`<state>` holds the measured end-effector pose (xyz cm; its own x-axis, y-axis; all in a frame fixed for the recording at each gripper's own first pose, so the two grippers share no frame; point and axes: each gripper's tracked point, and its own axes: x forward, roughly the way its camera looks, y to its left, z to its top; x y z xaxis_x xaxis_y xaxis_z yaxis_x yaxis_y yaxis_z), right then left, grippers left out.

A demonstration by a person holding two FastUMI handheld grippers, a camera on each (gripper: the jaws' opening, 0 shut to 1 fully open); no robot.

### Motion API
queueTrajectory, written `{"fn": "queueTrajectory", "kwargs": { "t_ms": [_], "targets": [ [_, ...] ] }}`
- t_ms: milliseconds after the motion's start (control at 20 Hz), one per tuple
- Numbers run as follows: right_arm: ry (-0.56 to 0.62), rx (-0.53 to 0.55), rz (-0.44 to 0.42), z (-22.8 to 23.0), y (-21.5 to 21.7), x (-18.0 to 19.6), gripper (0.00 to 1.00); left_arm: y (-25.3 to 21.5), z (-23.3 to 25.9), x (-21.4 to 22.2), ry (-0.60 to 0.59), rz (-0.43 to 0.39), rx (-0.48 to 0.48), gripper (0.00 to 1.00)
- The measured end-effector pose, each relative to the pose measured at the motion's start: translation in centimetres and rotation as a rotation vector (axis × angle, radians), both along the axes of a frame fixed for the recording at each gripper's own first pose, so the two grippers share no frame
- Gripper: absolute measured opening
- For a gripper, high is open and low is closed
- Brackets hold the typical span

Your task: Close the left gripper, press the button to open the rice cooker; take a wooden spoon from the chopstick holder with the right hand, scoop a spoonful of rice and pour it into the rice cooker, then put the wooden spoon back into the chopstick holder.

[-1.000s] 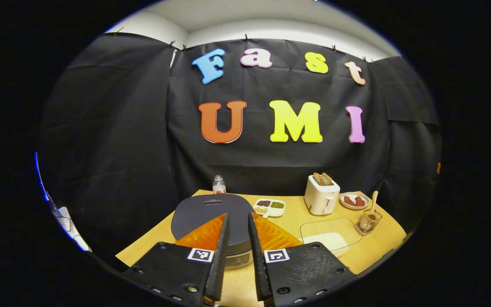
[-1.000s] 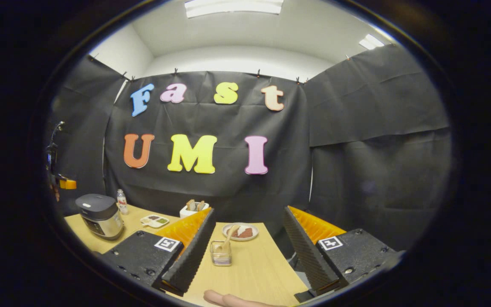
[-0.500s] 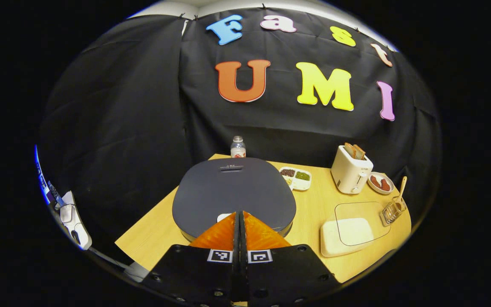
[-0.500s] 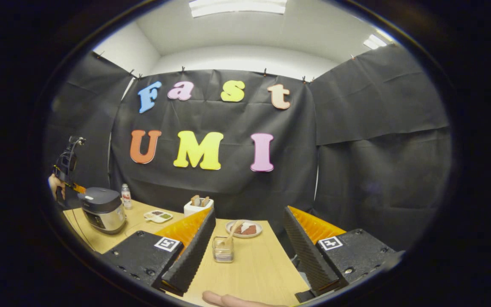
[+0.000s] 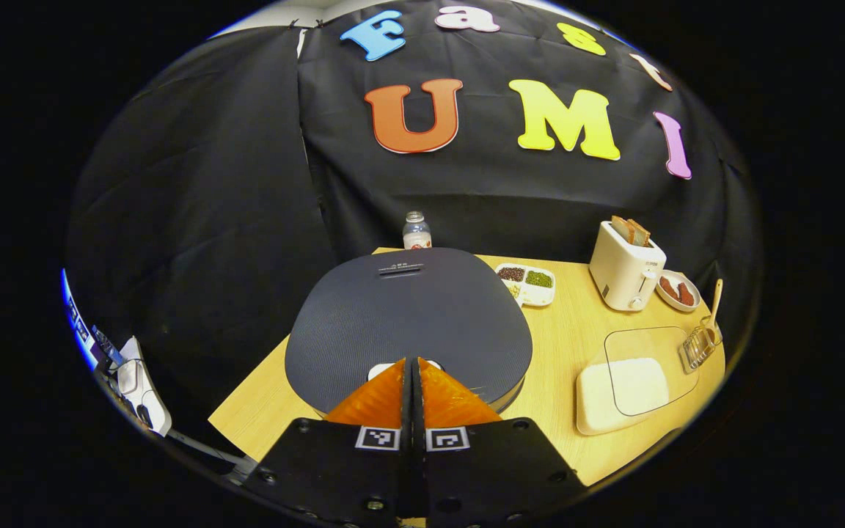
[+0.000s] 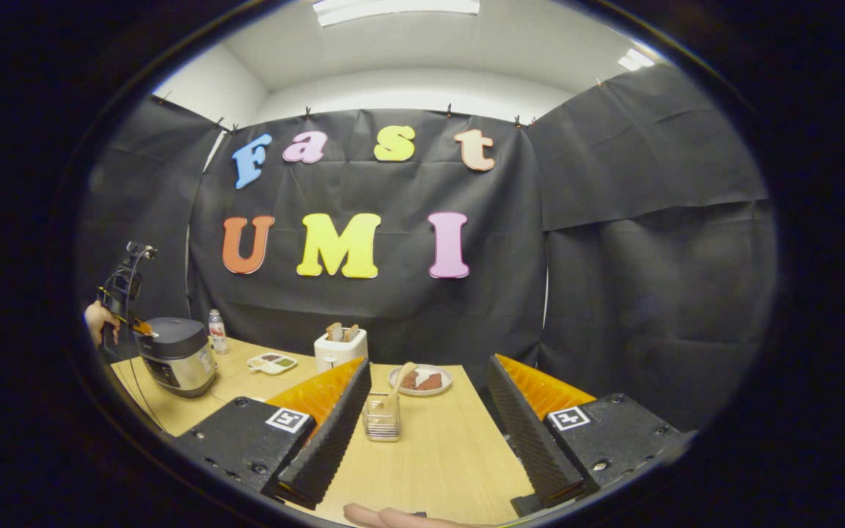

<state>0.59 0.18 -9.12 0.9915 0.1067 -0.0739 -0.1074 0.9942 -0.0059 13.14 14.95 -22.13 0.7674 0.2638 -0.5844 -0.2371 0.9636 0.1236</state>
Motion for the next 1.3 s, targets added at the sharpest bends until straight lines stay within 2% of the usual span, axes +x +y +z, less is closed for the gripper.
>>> {"fn": "queueTrajectory", "kwargs": {
  "t_ms": [100, 250, 400, 550, 600, 700, 750, 850, 900, 950, 1050, 1100, 1150, 1300],
  "targets": [
    [0.004, -0.001, 0.013, -0.3, 0.6, 0.2, 1.0, 0.0, -0.1, -0.1, 0.007, 0.013, -0.03, 0.0],
    [0.025, -0.019, 0.036, -1.3, 1.5, 0.2, 0.97, 0.1, -0.5, -0.1, 0.014, 0.015, -0.079, 0.0],
    [0.031, -0.021, 0.031, -1.5, 1.4, 0.4, 1.0, 0.1, 0.2, -0.2, -0.011, 0.021, -0.089, 0.0],
    [0.046, -0.024, 0.015, -2.5, 0.9, 0.8, 0.97, 0.1, 2.5, -0.5, -0.094, 0.054, -0.033, 0.02],
    [0.052, -0.026, 0.007, -2.8, 0.7, 1.1, 1.0, 0.0, 4.1, -0.5, -0.148, 0.053, -0.003, 0.01],
    [0.07, -0.025, -0.009, -3.6, 0.3, 1.7, 0.97, -0.5, 7.8, -0.8, -0.261, 0.049, 0.049, 0.01],
    [0.08, -0.019, -0.013, -4.1, 0.2, 1.9, 0.97, -1.1, 8.6, -0.9, -0.289, 0.043, 0.036, 0.01],
    [0.102, -0.009, -0.013, -5.0, 0.4, 2.5, 0.98, -2.8, 10.0, -2.4, -0.338, 0.022, 0.005, 0.41],
    [0.114, -0.006, -0.013, -5.5, 0.5, 2.8, 1.0, -3.1, 10.6, -3.1, -0.354, 0.023, 0.004, 0.45],
    [0.126, -0.006, -0.01, -6.2, 0.6, 3.1, 0.97, -3.5, 10.8, -3.6, -0.357, 0.017, 0.01, 0.49],
    [0.137, -0.003, 0.004, -6.9, 1.2, 3.8, 1.0, -4.2, 11.1, -5.0, -0.366, 0.005, 0.031, 0.75],
    [0.139, -0.006, 0.012, -7.3, 1.5, 4.2, 1.0, -4.7, 10.6, -5.5, -0.364, 0.001, 0.031, 0.82],
    [0.137, -0.004, 0.019, -7.6, 1.7, 4.8, 1.0, -5.2, 10.6, -6.3, -0.374, -0.004, 0.03, 0.96],
    [0.143, 0.002, 0.04, -8.8, 2.6, 6.7, 1.0, -6.7, 11.2, -8.3, -0.43, -0.029, 0.019, 0.97]
  ]
}}
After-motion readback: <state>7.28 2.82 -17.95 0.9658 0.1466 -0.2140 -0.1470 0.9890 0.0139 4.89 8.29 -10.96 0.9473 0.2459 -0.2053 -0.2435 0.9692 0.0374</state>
